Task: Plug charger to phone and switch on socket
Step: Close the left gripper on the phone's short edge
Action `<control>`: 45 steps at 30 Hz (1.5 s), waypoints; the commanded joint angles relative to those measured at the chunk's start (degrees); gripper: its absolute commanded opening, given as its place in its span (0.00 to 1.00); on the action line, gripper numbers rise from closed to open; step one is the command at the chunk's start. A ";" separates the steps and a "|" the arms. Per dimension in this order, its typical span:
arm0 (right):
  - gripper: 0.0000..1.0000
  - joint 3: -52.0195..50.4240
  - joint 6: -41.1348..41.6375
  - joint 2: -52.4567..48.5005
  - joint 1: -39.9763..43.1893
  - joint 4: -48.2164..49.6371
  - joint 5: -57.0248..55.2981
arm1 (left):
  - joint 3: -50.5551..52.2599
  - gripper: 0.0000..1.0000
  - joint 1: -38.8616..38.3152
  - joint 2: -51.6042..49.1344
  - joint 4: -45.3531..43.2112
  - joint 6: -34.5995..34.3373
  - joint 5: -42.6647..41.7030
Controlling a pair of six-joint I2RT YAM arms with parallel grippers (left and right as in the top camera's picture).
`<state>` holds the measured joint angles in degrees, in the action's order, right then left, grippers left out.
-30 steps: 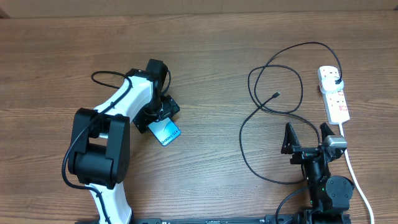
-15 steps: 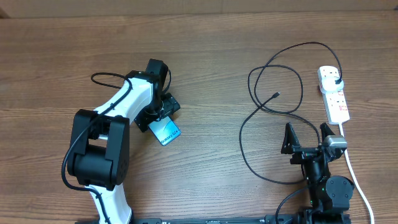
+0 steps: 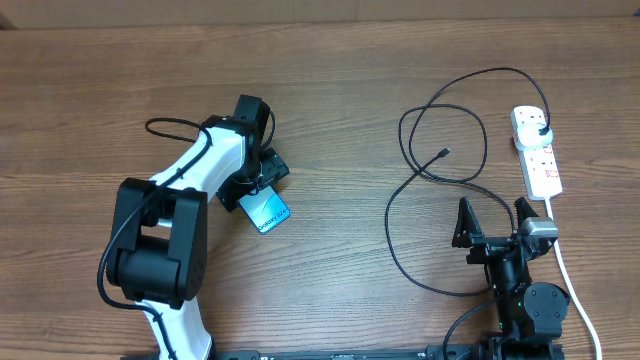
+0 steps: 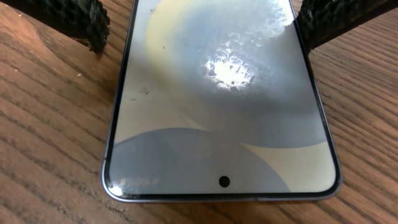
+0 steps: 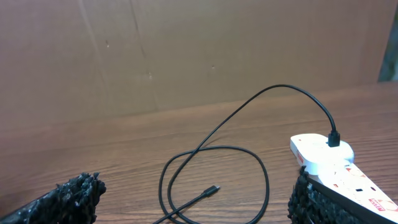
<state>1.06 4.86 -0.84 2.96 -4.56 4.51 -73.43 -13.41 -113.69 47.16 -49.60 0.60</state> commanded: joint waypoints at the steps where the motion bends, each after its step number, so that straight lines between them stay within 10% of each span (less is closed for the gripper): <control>1: 1.00 -0.61 -0.24 0.68 0.09 0.22 0.11 | 3.72 1.00 0.22 -2.99 -2.93 -0.17 -1.53; 35: 1.00 -0.61 -0.22 0.68 0.09 0.22 0.11 | 7.72 0.99 0.24 -2.99 -5.66 -4.20 -2.84; 45: 1.00 -0.61 -0.24 0.68 0.09 0.22 0.11 | 7.72 0.76 0.24 -2.99 -5.40 -4.20 -3.72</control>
<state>1.06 4.86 -0.84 2.96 -4.56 4.49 -69.45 -13.30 -111.11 43.24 -52.80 1.54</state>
